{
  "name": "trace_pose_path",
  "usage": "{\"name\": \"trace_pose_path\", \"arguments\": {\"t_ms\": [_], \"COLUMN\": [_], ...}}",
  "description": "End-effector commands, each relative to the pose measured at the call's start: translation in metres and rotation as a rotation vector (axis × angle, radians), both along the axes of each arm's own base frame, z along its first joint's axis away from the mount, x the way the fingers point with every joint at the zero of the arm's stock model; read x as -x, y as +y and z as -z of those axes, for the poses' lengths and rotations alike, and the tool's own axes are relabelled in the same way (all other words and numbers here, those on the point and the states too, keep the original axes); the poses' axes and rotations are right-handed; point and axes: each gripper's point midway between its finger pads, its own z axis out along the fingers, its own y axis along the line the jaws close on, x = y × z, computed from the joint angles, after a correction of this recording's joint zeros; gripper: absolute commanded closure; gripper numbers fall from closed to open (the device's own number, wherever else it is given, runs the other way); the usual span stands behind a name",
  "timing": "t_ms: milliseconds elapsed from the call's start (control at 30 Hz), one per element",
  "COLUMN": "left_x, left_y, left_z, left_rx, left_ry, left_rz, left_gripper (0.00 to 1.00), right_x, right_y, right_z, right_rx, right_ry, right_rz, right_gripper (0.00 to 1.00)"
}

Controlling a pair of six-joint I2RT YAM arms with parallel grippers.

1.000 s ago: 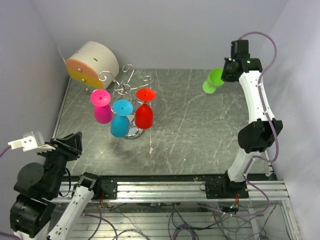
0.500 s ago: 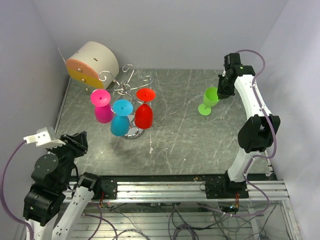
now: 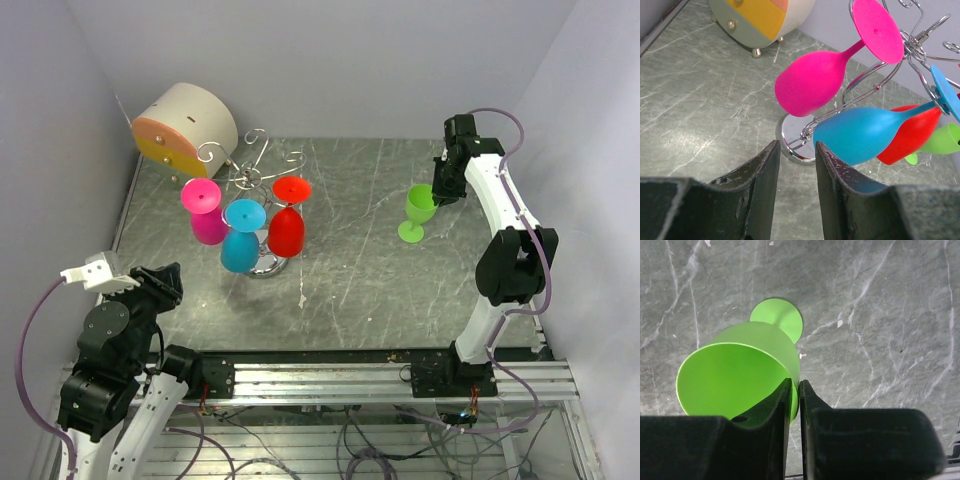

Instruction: Take the wine glass off the wine glass rack

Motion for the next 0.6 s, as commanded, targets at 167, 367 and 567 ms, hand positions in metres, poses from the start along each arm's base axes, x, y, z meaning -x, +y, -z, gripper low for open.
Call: {"name": "trace_pose_path", "arguments": {"t_ms": [167,367,567], "left_x": [0.000,0.002,0.003], "left_y": [0.005,0.007,0.008], "left_z": [-0.010,-0.010,-0.010], "left_rx": [0.038,0.047,0.051], "left_ry": [-0.048,-0.055,-0.054], "left_rz": [-0.035,-0.041,-0.050], "left_gripper": [0.55,0.56,0.56], "right_x": [-0.001,0.013,0.060], "right_y": [-0.003,0.048,0.154], "right_z": [-0.058,-0.142,-0.219], "right_rx": [-0.001,-0.277,-0.874], "right_ry": [-0.184,-0.401,-0.534], "right_rz": [0.023,-0.073,-0.333], "right_gripper": [0.82,0.64,0.67]}}
